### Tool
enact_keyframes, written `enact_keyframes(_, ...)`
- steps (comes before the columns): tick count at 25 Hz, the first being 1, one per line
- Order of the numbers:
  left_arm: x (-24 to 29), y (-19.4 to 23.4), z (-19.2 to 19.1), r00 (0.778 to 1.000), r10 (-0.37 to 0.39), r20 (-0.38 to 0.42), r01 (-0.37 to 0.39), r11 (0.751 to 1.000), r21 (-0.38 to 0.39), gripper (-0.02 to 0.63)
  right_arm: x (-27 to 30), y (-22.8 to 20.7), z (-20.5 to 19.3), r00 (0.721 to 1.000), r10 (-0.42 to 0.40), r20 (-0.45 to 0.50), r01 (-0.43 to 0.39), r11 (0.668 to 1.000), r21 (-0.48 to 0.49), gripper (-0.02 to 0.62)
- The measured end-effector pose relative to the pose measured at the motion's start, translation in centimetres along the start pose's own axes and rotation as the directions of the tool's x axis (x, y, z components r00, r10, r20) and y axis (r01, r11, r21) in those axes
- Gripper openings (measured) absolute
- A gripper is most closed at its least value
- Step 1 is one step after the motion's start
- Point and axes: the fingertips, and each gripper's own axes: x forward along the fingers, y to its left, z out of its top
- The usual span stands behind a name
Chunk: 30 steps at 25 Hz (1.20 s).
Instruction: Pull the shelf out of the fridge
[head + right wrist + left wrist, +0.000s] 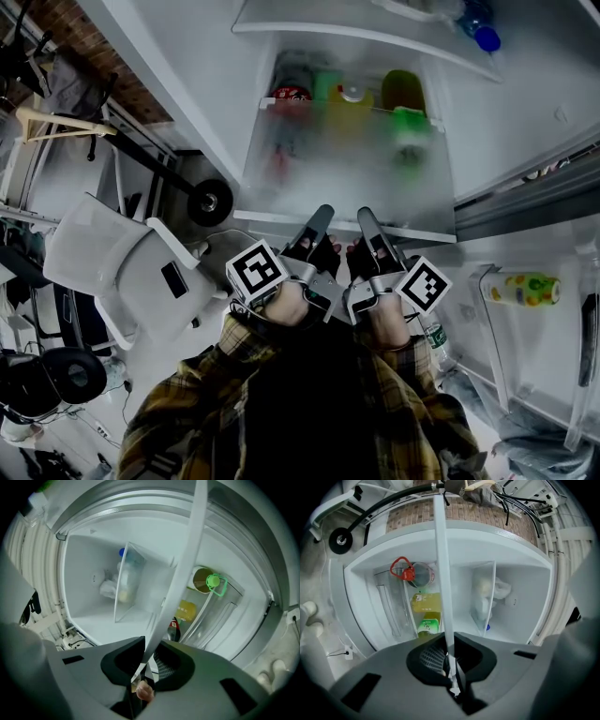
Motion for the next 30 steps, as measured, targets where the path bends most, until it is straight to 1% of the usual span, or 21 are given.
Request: enact_keyframes(30, -0.10, -0.08, 0.05, 1.000, 0.005, -0.003, -0.005, 1.000, 0.002, 0.028, 0.01, 0.13, -0.08, 1.000, -0.010, 0.007, 0.010, 1.000, 0.008, 0.067)
